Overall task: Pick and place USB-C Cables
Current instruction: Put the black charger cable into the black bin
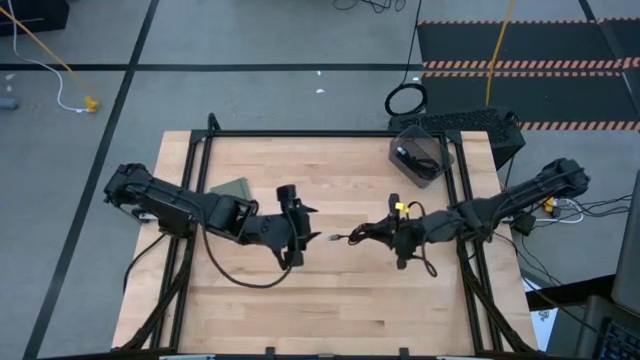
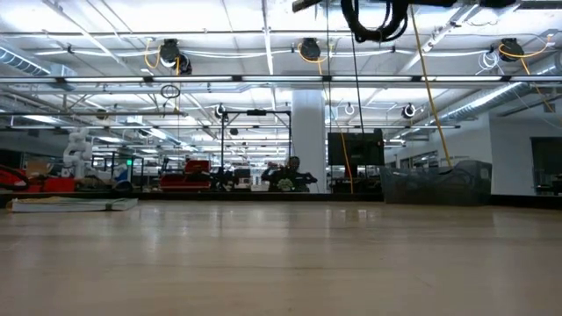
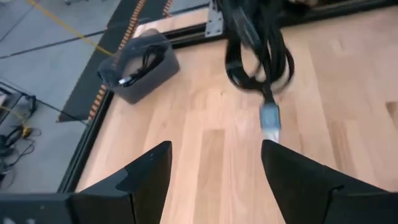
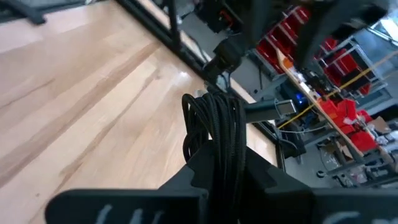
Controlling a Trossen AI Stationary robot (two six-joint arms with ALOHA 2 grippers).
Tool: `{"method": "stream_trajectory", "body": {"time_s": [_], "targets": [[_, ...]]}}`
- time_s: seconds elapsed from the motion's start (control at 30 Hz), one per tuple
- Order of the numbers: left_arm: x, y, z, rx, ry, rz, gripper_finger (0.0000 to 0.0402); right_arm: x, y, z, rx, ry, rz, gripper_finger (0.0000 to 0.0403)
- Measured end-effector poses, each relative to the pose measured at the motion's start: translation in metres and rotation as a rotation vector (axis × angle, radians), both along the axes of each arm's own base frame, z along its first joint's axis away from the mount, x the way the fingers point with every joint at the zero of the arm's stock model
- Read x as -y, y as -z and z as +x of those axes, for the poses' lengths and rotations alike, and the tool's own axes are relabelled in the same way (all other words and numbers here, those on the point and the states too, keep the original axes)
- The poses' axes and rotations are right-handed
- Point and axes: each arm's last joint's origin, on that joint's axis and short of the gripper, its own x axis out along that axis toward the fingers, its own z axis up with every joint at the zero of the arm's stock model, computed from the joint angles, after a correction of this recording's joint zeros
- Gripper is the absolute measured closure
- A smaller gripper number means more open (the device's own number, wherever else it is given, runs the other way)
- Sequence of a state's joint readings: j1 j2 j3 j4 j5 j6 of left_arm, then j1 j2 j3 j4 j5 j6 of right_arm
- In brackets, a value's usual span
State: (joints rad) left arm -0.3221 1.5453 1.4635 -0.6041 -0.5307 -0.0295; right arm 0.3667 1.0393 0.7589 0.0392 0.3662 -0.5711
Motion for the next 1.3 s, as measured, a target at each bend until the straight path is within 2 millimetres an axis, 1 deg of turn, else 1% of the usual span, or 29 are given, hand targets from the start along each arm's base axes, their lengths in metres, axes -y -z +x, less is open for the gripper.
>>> {"method": "stream_trajectory", "body": {"time_s": [0.1, 0.23, 0.33, 0.43, 0.57, 0.7, 0.83, 0.97, 1.13, 1.2, 1.3], "targets": [[0.000, 0.001, -0.005, -0.030, -0.015, 0.010, 0.0151, 0.003, -0.007, -0.006, 0.030, 0.006, 0.026, 0.0378], [-0.001, -0.001, -0.008, -0.025, -0.032, 0.014, 0.0151, 0.007, -0.017, -0.015, 0.078, 0.005, 0.043, 0.0378], [-0.002, 0.005, -0.010, -0.034, -0.022, 0.037, 0.0151, 0.010, -0.026, -0.023, 0.120, 0.001, 0.037, 0.0378], [-0.010, 0.016, -0.015, -0.009, -0.017, 0.070, 0.0151, 0.013, -0.034, -0.031, 0.154, -0.006, 0.012, 0.0377], [-0.027, 0.028, -0.027, 0.076, -0.033, 0.085, 0.0151, 0.021, -0.059, -0.039, 0.174, 0.015, 0.007, 0.0373], [-0.037, 0.026, -0.040, 0.218, -0.013, 0.055, 0.0151, 0.031, -0.091, -0.046, 0.177, 0.058, 0.009, 0.0372], [-0.039, 0.022, -0.049, 0.294, 0.023, 0.030, 0.0151, 0.043, -0.123, -0.055, 0.187, 0.115, 0.024, 0.0372], [-0.039, 0.021, -0.051, 0.297, 0.029, 0.029, 0.0151, 0.054, -0.149, -0.066, 0.209, 0.171, 0.034, 0.0372], [-0.038, 0.021, -0.051, 0.297, 0.031, 0.029, 0.0151, 0.067, -0.172, -0.080, 0.244, 0.245, 0.035, 0.0372], [-0.039, 0.021, -0.051, 0.297, 0.031, 0.028, 0.0151, 0.071, -0.177, -0.084, 0.254, 0.276, 0.034, 0.0372], [-0.039, 0.020, -0.051, 0.300, 0.030, 0.025, 0.0151, 0.079, -0.178, -0.090, 0.250, 0.332, 0.027, 0.0372]]}}
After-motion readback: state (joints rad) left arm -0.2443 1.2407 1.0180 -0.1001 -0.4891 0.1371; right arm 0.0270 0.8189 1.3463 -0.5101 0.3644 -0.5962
